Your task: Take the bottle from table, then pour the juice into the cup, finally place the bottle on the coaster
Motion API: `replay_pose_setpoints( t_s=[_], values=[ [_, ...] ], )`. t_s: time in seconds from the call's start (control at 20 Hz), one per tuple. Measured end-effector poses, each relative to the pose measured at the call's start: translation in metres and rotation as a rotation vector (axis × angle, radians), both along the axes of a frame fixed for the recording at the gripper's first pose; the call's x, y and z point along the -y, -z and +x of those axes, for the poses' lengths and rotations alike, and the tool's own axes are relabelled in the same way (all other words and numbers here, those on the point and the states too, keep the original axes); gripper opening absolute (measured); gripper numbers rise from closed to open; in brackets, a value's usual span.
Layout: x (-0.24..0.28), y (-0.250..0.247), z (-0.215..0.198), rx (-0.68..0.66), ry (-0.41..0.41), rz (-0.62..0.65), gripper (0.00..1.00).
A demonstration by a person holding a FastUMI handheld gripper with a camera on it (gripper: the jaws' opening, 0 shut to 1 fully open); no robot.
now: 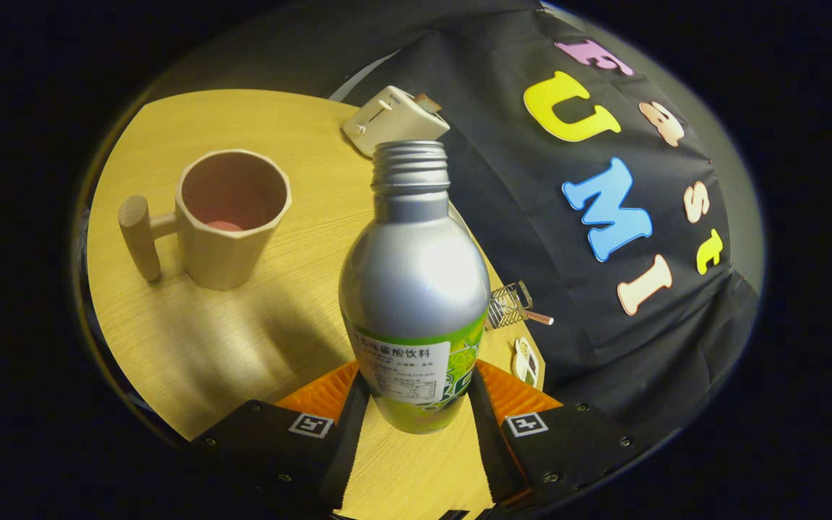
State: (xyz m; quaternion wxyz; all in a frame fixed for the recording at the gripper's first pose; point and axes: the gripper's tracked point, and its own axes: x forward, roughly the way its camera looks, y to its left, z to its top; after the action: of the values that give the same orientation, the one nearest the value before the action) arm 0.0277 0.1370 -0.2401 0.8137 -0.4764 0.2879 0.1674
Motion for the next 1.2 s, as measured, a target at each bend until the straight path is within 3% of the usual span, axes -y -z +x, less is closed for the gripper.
replay_pose_setpoints(
  t_s=[0.25,0.6,1.2],
  values=[
    [-0.008,0.003,0.000,-0.023,-0.036,-0.080,0.72],
    [-0.020,0.004,-0.001,-0.034,-0.146,-0.236,0.72],
    [-0.019,-0.009,0.006,-0.054,-0.219,-0.438,0.72]
  ],
)
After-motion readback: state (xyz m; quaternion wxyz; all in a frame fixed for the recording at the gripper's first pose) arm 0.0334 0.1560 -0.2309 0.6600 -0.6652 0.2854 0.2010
